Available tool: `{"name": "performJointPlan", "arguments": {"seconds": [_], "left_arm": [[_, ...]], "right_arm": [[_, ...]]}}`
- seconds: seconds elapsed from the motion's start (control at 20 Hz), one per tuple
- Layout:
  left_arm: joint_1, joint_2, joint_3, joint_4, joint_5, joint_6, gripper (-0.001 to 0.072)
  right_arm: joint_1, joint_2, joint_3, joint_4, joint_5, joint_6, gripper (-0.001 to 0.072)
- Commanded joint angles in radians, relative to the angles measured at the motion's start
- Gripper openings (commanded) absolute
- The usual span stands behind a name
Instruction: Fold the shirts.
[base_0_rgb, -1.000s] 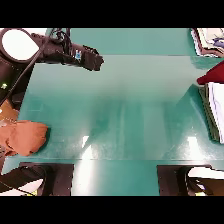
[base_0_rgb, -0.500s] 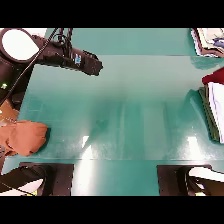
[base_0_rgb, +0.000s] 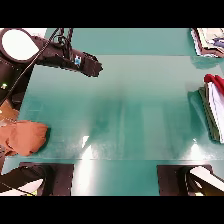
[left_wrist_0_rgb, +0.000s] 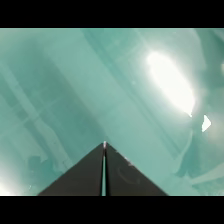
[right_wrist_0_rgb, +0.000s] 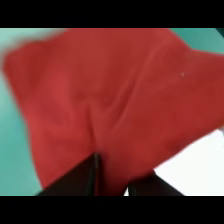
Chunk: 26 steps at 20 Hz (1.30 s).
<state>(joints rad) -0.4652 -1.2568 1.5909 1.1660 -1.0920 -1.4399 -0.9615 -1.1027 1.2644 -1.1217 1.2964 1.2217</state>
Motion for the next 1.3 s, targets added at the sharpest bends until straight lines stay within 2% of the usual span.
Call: {"name": "performJointPlan", "arguments": {"seconds": [0.0,0.05,0.1,0.15,0.35,0.55,0.7,0.75,0.8,0.95,1.0,1.25], "left_arm": [[0.000,0.000,0.000,0.001,-0.001,0.001,0.0026],[0.000,0.000,0.000,0.001,-0.001,0.001,0.0027],[0.000,0.000,0.000,0.001,-0.001,0.001,0.0027],[0.000,0.000,0.000,0.001,-0.001,0.001,0.0027],[0.000,0.000,0.000,0.001,0.001,0.000,0.0027],[0.000,0.000,0.000,0.000,-0.009,0.000,0.0027],[0.000,0.000,0.000,0.000,0.013,0.000,0.0027],[0.000,0.000,0.000,0.000,0.023,0.000,0.0027],[0.000,0.000,0.000,0.000,0.037,0.000,0.0027],[0.000,0.000,0.000,0.000,0.082,0.000,0.0027],[0.000,0.000,0.000,0.000,0.097,0.000,0.0027],[0.000,0.000,0.000,0.000,0.151,0.000,0.0027]], "right_arm": [[-0.072,0.069,-0.131,-0.141,0.013,-0.001,0.0362],[-0.094,0.072,-0.144,-0.144,0.014,0.000,0.0491],[-0.109,0.070,-0.145,-0.143,0.017,0.000,0.0572],[-0.119,0.071,-0.144,-0.119,0.015,0.000,0.0593],[-0.019,0.071,-0.103,0.129,-0.021,0.000,0.0591],[0.325,0.070,-0.075,0.294,-0.024,0.000,0.0590],[0.648,0.042,-0.075,0.303,-0.060,0.000,0.0588],[0.740,0.027,-0.075,0.303,-0.075,0.000,0.0552],[0.824,0.008,-0.075,0.303,-0.090,0.000,0.0465],[1.035,-0.048,-0.075,0.286,-0.115,0.000,0.0151],[1.087,-0.066,-0.075,0.281,-0.116,0.000,0.0015],[1.204,-0.111,-0.075,0.282,-0.115,-0.001,0.0015]]}}
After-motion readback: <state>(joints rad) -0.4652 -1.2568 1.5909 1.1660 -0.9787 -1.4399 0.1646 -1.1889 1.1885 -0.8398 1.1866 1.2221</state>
